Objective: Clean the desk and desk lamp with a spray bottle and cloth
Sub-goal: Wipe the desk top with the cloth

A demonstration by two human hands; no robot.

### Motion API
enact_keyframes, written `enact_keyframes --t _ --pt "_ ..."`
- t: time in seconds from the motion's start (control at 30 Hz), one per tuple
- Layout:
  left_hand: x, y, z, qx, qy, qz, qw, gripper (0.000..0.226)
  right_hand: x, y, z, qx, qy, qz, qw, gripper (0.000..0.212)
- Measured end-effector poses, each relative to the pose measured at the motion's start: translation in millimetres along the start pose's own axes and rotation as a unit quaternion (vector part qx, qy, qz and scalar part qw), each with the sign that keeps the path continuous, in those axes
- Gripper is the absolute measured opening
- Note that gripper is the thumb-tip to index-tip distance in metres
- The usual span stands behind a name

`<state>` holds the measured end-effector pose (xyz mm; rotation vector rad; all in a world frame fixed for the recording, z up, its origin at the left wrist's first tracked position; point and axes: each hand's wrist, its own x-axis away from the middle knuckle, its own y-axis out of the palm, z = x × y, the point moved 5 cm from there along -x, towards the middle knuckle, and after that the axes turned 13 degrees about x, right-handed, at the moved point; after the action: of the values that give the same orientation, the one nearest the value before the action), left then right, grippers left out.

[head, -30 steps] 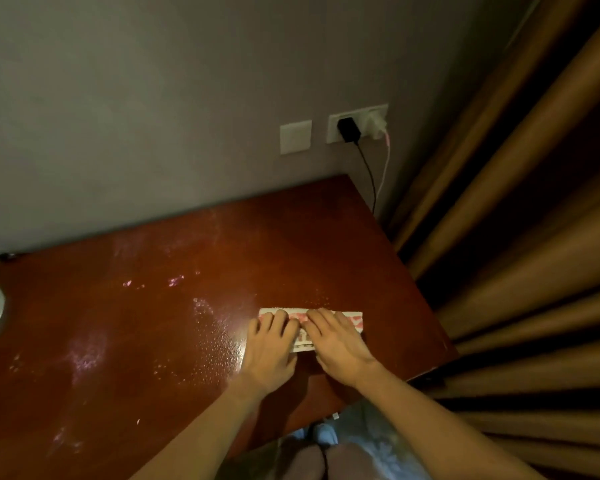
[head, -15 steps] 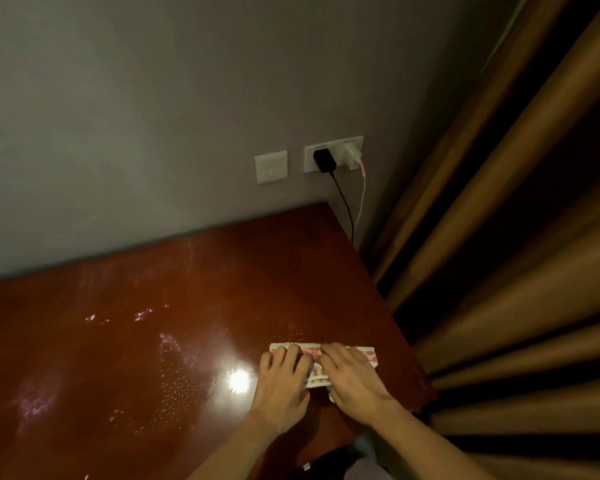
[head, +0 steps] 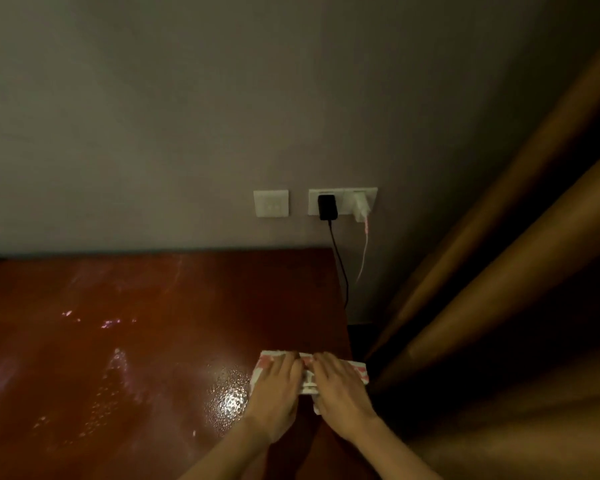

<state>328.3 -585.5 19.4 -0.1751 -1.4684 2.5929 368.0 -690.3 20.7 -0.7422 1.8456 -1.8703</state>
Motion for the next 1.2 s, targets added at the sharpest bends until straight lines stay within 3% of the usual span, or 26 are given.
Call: enact_keyframes --t 0.13,0.2,0.4,0.67,0.73,0.8,0.87,1.0,1.1,1.2 --pt "-39.5 -17.6 -30.4 -0.064 -0.028 0.009 0.997 0.04 -55.7 -8.9 13.3 -0.006 -0.024 0.013 1.0 0.073" --pt "-63.3 -27.7 -48.9 -0.093 -0.036 0.01 0.995 0.044 -88.0 -13.2 18.0 -0.026 -0.043 0.018 0.999 0.069" --pt "-143.7 -43.3 -118.7 -0.146 -0.084 -0.021 0.985 0.083 -198.1 1.4 39.6 -0.015 -0.061 0.014 0.998 0.072" --pt "-265.2 -39.6 -168.5 -0.148 -0.07 -0.021 0.986 0.073 -298.8 10.6 96.7 -0.054 0.016 0.056 0.997 0.041" --pt "-287.0 -22.4 -178.6 -0.113 -0.063 -0.05 0.99 0.068 -311.2 25.7 115.2 -0.093 0.056 0.02 0.994 0.031" --pt "-293.9 2.0 -191.1 -0.059 -0.073 -0.089 0.992 0.065 -320.7 51.0 129.6 -0.207 0.102 -0.071 0.971 0.05" --pt "-290.0 20.7 -201.6 -0.013 -0.082 -0.081 0.993 0.064 -327.7 70.8 134.1 -0.242 0.122 -0.116 0.955 0.071" --pt "-288.4 26.7 -212.3 0.016 -0.065 -0.019 0.998 0.074 -332.5 87.9 127.8 -0.152 0.1 -0.034 0.983 0.061" --pt "-287.5 27.5 -212.8 0.016 -0.06 -0.003 0.998 0.07 -325.5 88.3 123.7 -0.137 0.097 0.027 0.985 0.061" --pt "-281.3 30.5 -209.6 0.024 -0.061 -0.015 0.998 0.072 -317.3 92.0 120.3 -0.153 0.081 0.032 0.984 0.063"
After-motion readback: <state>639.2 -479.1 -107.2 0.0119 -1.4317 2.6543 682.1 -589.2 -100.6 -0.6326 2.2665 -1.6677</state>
